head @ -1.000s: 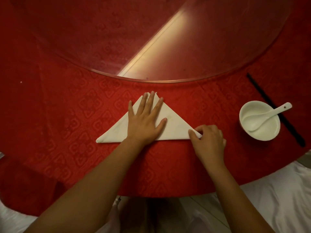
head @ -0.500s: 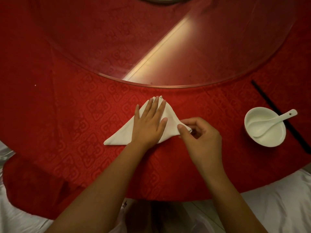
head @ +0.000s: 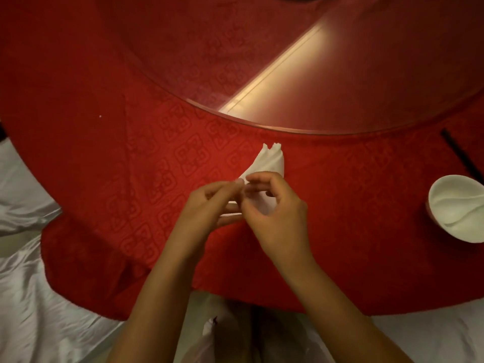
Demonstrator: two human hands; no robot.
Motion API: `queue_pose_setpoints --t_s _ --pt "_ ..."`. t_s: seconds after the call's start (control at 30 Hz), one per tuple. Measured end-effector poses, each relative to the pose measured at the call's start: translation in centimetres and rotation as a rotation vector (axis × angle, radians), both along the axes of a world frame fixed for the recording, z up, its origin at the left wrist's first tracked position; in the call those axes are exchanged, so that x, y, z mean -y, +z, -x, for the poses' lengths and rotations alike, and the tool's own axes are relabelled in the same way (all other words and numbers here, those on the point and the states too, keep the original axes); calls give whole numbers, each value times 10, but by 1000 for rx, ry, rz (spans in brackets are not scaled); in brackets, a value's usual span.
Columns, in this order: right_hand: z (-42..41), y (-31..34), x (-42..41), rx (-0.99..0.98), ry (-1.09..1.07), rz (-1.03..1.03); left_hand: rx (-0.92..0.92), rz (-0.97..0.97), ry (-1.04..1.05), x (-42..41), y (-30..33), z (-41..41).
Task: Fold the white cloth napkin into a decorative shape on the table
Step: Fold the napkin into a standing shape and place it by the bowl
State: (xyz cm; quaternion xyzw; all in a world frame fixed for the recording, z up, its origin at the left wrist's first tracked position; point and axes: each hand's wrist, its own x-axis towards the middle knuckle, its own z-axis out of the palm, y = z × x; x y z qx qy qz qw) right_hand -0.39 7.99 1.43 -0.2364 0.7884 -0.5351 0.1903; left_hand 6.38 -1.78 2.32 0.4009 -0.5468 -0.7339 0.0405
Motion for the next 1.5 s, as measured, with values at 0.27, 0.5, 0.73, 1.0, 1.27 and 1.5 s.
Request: queue_pose_setpoints --t_s 0.27,0.5,0.73,1.0,1.27,1.5 --pt "3 -23 -15 -45 35 -14 187 374 87 20 -38 -25" --pt "52 -62 -2 -641 288 -564 464 1016 -131 12 -70 -36" --pt "71 -87 18 -794 606 -728 390 1335 -397 -20 -83 -4" --pt "93 -97 20 -801 686 -651 425 1309 -512 -21 -115 -4" --pt "98 -93 22 -875 717 -728 428 1282 -540 -14 -110 -8" --pt "100 -95 13 -762 691 -771 519 1262 -592 -14 -106 -23"
